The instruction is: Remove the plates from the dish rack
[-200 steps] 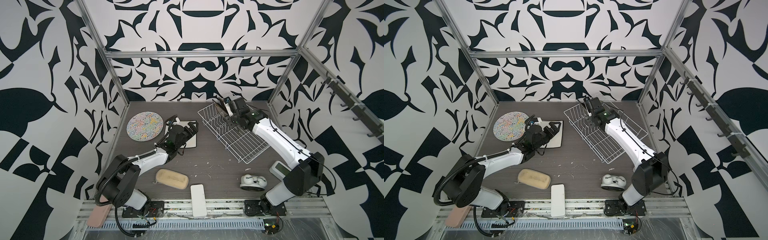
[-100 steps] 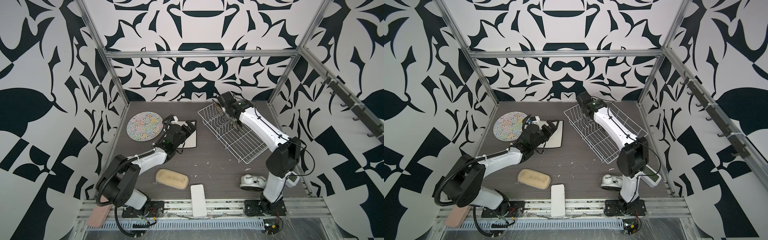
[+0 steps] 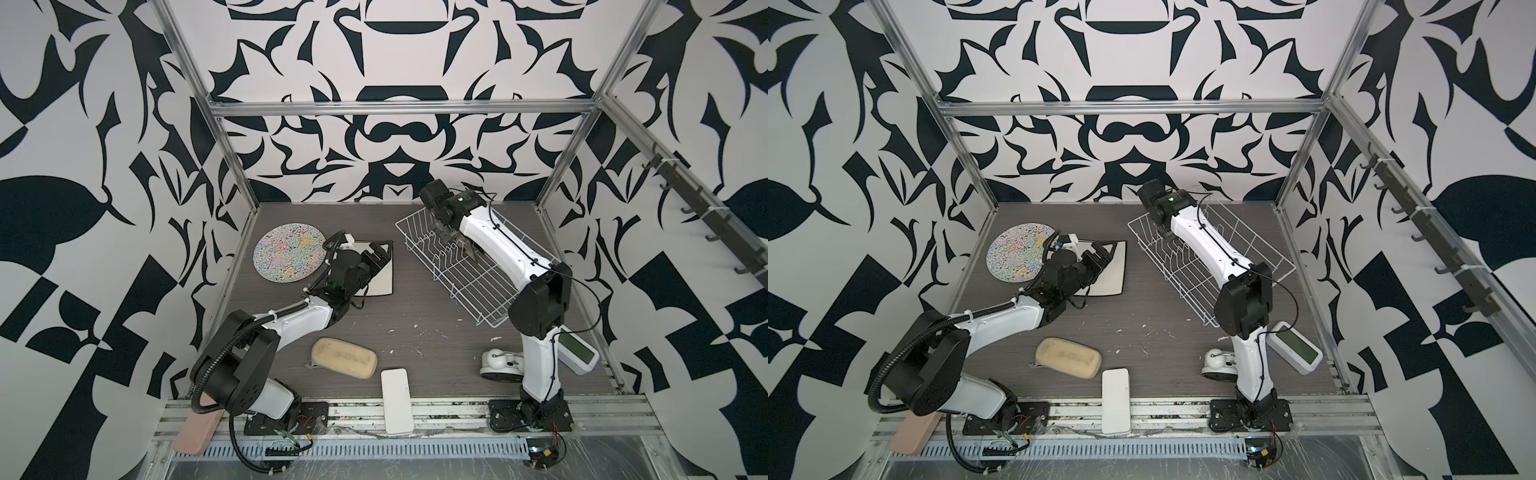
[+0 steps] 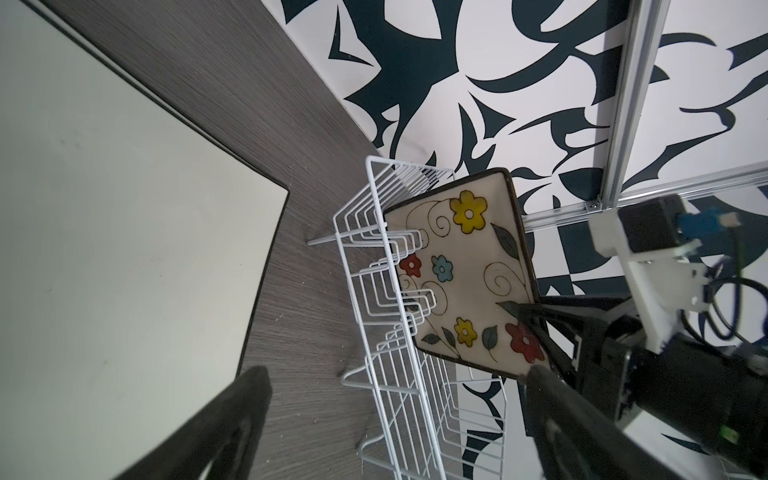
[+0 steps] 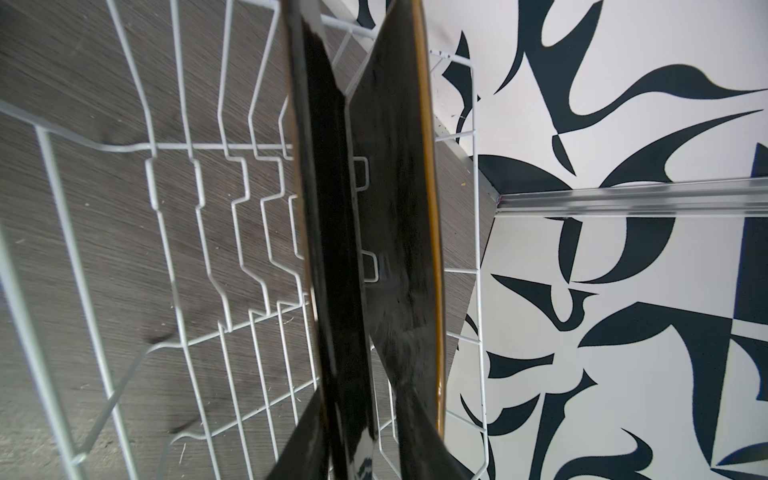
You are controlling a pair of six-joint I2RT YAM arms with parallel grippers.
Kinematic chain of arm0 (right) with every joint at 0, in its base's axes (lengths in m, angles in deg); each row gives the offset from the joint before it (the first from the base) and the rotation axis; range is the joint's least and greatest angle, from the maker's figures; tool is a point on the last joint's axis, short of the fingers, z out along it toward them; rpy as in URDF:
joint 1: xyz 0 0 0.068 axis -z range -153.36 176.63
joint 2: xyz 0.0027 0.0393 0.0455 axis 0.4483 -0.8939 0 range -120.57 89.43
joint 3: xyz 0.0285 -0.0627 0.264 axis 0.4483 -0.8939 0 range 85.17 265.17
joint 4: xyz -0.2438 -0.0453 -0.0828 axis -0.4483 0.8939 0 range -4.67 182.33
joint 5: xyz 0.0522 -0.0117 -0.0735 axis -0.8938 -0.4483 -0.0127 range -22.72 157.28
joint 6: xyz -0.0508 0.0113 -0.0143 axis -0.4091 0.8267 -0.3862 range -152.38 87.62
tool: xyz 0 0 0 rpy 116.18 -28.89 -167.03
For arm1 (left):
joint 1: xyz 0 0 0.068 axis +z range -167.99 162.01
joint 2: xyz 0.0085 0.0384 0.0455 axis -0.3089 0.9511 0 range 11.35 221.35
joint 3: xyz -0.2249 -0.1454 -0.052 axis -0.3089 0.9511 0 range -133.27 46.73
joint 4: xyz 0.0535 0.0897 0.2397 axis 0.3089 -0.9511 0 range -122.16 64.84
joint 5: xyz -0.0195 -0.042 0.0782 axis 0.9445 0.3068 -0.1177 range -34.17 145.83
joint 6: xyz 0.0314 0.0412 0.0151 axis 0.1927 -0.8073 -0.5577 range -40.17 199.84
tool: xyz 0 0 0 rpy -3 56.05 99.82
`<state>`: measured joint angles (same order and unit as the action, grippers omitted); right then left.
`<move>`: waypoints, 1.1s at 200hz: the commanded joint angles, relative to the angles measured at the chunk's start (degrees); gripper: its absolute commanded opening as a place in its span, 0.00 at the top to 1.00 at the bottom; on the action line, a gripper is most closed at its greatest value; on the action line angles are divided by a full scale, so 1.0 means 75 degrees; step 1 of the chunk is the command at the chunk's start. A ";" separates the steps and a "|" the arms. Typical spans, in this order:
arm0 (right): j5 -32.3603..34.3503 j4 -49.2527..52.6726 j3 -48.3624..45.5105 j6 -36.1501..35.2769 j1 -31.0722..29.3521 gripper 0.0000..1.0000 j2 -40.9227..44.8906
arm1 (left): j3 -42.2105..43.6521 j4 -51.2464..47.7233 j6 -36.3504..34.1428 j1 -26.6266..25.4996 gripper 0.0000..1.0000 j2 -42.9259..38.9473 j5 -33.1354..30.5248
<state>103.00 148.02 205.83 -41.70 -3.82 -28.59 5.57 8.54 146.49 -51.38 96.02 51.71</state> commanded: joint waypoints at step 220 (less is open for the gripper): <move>0.0194 -0.0063 0.0085 -0.0093 0.0075 0.74 -0.0319 | 0.0439 0.0535 0.0245 0.0036 0.01 -0.0378 -0.0157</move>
<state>104.12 148.72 206.91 -43.08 -3.47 -31.41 7.58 11.31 148.39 -51.38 94.90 51.73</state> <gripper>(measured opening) 0.266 0.994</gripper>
